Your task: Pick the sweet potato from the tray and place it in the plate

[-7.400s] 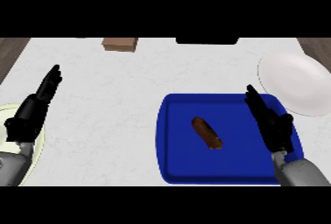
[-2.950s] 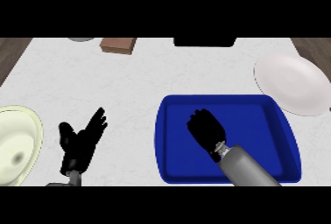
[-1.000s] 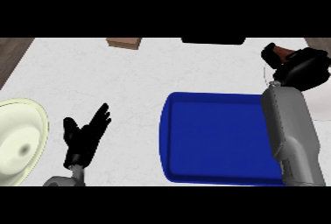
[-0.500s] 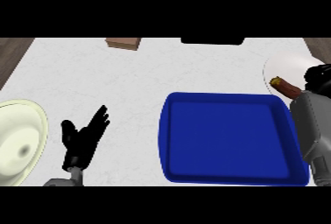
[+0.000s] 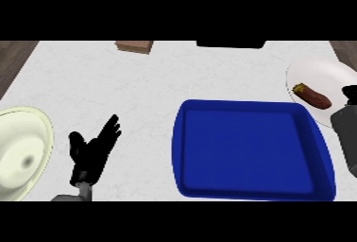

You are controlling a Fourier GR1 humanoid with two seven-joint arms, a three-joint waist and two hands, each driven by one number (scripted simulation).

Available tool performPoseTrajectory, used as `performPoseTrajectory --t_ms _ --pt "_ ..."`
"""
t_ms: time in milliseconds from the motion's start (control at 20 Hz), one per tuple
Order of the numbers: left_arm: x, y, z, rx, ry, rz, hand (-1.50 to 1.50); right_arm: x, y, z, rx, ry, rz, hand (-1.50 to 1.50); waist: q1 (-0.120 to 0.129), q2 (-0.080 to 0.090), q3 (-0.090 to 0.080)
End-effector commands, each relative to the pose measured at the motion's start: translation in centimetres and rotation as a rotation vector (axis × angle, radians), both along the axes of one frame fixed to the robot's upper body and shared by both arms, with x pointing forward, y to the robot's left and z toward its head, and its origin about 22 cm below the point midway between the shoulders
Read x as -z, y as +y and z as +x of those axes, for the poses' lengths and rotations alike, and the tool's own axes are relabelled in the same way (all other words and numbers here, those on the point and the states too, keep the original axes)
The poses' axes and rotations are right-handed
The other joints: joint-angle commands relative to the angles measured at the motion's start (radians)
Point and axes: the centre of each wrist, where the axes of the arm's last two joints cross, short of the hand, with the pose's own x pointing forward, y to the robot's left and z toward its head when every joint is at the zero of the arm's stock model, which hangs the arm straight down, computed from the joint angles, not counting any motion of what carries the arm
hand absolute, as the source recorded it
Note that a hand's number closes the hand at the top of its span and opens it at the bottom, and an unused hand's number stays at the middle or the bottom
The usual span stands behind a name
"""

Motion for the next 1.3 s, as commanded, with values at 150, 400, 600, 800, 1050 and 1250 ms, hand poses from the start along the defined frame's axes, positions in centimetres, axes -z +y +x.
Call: performPoseTrajectory --t_ms 150,400,600,800,1050,1250 --pt "0.2 0.3 -0.4 -0.011 0.007 -0.001 0.0 1.2 -0.4 -0.6 -0.084 0.057 0.161 -1.5 -0.001 0.0 0.005" --pt "-0.2 0.6 0.4 -0.026 -0.002 0.005 0.0 0.0 -0.4 -0.3 -0.165 -0.094 0.069 -1.5 -0.022 -0.005 0.007" --pt "1.4 1.3 -1.1 -0.023 0.036 0.001 0.0 -2.5 -1.2 -0.1 -0.127 -0.27 -0.001 -1.5 -0.012 -0.003 0.005" --pt "0.6 -0.3 -0.1 -0.032 0.012 -0.009 0.0 -2.0 -2.1 -1.6 -0.155 -0.363 0.019 -1.5 -0.036 -0.009 0.003" --pt "1.0 0.2 -1.0 -0.046 0.031 -0.016 0.0 -0.2 -3.2 -4.7 -0.289 -0.481 0.116 -1.5 -0.052 -0.02 0.0" --pt "0.1 2.0 -0.7 -0.041 0.018 0.001 0.0 3.5 -2.7 -7.4 -0.401 -0.517 0.146 -1.5 -0.05 -0.022 -0.005"
